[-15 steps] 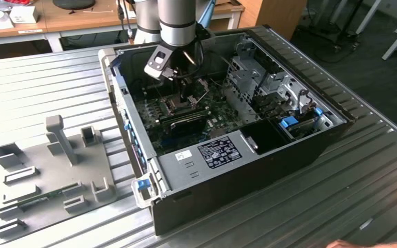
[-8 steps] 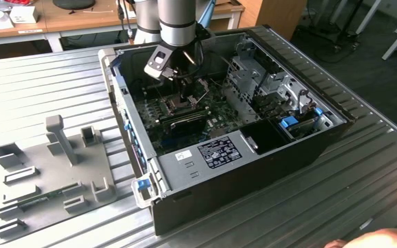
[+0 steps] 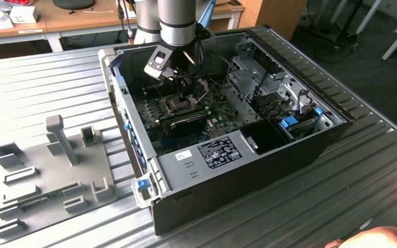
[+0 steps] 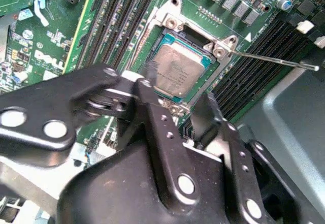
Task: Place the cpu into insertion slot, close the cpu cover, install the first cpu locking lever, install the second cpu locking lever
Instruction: 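Place the cpu into insertion slot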
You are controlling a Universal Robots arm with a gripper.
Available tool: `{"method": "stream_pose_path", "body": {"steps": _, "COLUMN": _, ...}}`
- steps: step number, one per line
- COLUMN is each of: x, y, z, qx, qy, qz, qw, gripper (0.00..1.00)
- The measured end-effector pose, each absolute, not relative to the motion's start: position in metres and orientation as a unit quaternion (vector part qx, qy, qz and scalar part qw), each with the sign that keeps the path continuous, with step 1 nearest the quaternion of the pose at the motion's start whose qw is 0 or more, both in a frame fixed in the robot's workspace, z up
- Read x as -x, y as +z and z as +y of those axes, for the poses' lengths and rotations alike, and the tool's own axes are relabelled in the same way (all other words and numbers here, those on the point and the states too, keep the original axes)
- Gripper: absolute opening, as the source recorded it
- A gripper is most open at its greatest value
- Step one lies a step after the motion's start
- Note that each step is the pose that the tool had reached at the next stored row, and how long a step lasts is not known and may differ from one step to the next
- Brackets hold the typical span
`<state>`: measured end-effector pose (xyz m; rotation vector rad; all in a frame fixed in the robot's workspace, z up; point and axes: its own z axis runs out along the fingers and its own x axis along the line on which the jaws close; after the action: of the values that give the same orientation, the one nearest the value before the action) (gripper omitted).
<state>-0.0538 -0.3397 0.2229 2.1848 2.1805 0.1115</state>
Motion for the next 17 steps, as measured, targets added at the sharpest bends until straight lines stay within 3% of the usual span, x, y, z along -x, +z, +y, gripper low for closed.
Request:
{"method": "stream_pose_path", "body": {"steps": 3, "x": 0.0538, "y": 0.2229, "z": -0.3397, "qx": -0.707, "qy": 0.036, "qz": 0.706, "qw": 0.026, "gripper": 0.47}}
{"method": "stream_pose_path", "body": {"steps": 7, "x": 0.0538, "y": 0.2230, "z": -0.3397, "qx": -0.707, "qy": 0.036, "qz": 0.706, "qw": 0.026, "gripper": 0.29}}
{"method": "stream_pose_path", "body": {"steps": 12, "x": 0.0538, "y": 0.2231, "z": -0.3397, "qx": -0.707, "qy": 0.036, "qz": 0.706, "qw": 0.026, "gripper": 0.27}}
{"method": "stream_pose_path", "body": {"steps": 13, "x": 0.0538, "y": 0.2231, "z": -0.3397, "qx": -0.707, "qy": 0.036, "qz": 0.706, "qw": 0.026, "gripper": 0.20}}
{"method": "stream_pose_path", "body": {"steps": 17, "x": 0.0538, "y": 0.2231, "z": -0.3397, "qx": -0.707, "qy": 0.036, "qz": 0.706, "qw": 0.026, "gripper": 0.11}}
